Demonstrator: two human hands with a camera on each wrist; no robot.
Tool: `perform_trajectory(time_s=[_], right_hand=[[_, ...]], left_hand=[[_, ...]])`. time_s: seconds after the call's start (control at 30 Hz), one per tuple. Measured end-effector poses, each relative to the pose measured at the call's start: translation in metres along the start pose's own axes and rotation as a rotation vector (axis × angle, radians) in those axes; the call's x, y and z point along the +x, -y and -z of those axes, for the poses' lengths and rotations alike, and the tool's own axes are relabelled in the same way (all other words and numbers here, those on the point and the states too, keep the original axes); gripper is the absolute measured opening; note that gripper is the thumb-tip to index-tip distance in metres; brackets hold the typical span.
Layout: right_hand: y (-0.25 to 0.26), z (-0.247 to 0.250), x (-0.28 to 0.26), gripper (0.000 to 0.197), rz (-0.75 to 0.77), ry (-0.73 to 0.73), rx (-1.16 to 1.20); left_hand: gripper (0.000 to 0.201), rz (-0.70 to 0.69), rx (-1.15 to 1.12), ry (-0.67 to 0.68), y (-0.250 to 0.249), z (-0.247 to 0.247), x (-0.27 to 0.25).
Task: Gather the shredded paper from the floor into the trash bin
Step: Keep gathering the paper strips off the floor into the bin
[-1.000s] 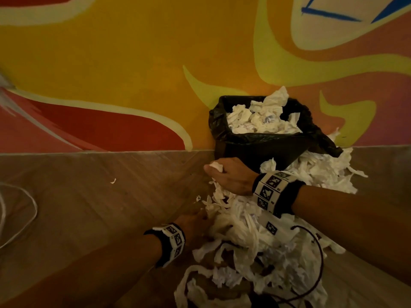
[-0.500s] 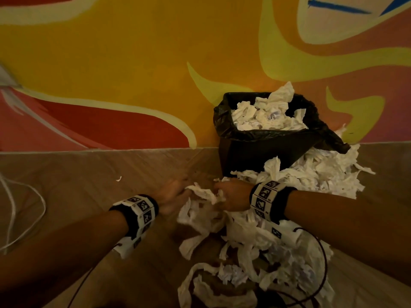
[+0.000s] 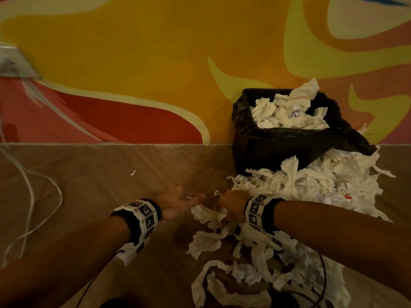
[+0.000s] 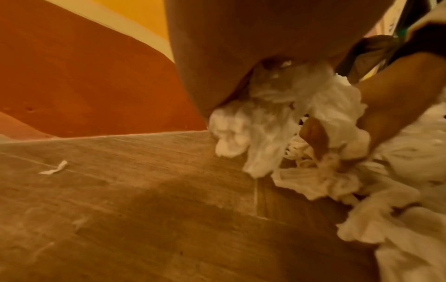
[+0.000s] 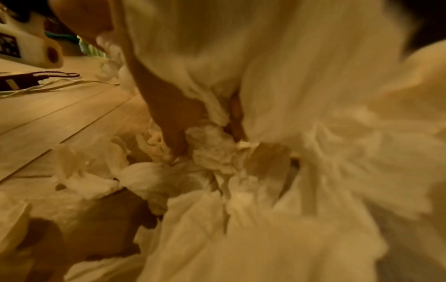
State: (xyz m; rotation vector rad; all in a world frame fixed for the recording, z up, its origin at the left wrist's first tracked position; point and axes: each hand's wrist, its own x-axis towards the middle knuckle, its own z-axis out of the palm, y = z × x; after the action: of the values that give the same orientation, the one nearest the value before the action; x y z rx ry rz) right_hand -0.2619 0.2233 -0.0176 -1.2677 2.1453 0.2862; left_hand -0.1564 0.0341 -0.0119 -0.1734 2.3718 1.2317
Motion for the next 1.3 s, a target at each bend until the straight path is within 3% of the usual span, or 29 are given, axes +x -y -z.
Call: perform_trajectory(time_s=[0.13, 0.27, 0.4, 0.47, 0.53, 0.57, 0.63, 0.7, 0.77, 0.9, 1.0, 1.1, 1.17, 1.3], right_hand=[[-0.001, 0.012, -0.006, 0.028, 0.061, -0.18, 0.238], [-0.012, 0.029, -0.013, 0.031, -0.007, -0.319, 0.33], [-0.017, 0.045, -0.016, 0.023, -0.037, -0.397, 0.421], [-0.017, 0.052, -0.019, 0.019, -0.027, -0.464, 0.483], [-0.015, 0.058, -0.02, 0.021, 0.01, -0.531, 0.56], [-0.015, 0.06, -0.02, 0.023, 0.028, -0.556, 0.592], [-0.015, 0.065, -0.019, 0.027, 0.034, -0.564, 0.621], [-0.016, 0.07, -0.019, 0.027, 0.025, -0.566, 0.628], [-0.016, 0.075, -0.021, 0.017, 0.048, -0.603, 0.645], [-0.017, 0.083, -0.027, 0.014, 0.165, -0.678, 0.713], [-0.018, 0.084, -0.029, 0.007, 0.172, -0.694, 0.643], [-0.019, 0.083, -0.032, 0.029, 0.143, -0.675, 0.607], [-0.017, 0.083, -0.034, 0.034, 0.148, -0.676, 0.665], [-0.012, 0.085, -0.034, 0.035, 0.128, -0.706, 0.702]], left_hand=[[0.039, -0.054, 0.273, -0.019, 0.006, -0.016, 0.005], [0.013, -0.147, 0.347, 0.117, 0.008, -0.036, 0.006], [0.055, -0.12, 0.464, 0.171, 0.011, -0.054, 0.007], [0.066, -0.187, 0.632, 0.238, 0.016, -0.066, 0.008], [0.062, -0.233, 0.752, 0.294, 0.017, -0.076, 0.011], [0.047, -0.302, 0.767, 0.253, 0.014, -0.075, 0.012], [0.023, -0.306, 0.708, 0.203, 0.008, -0.076, 0.01], [0.032, -0.313, 0.732, 0.175, 0.009, -0.072, 0.008], [0.038, -0.263, 0.62, 0.142, 0.01, -0.066, 0.009], [0.03, -0.139, 0.376, 0.08, 0.004, -0.043, 0.006], [0.043, -0.075, 0.243, -0.019, 0.005, -0.03, 0.005], [0.025, 0.019, 0.213, -0.066, 0.003, -0.022, 0.007], [0.018, 0.006, 0.187, -0.092, -0.001, -0.019, 0.01], [0.03, -0.01, 0.07, -0.185, -0.014, -0.01, 0.014]])
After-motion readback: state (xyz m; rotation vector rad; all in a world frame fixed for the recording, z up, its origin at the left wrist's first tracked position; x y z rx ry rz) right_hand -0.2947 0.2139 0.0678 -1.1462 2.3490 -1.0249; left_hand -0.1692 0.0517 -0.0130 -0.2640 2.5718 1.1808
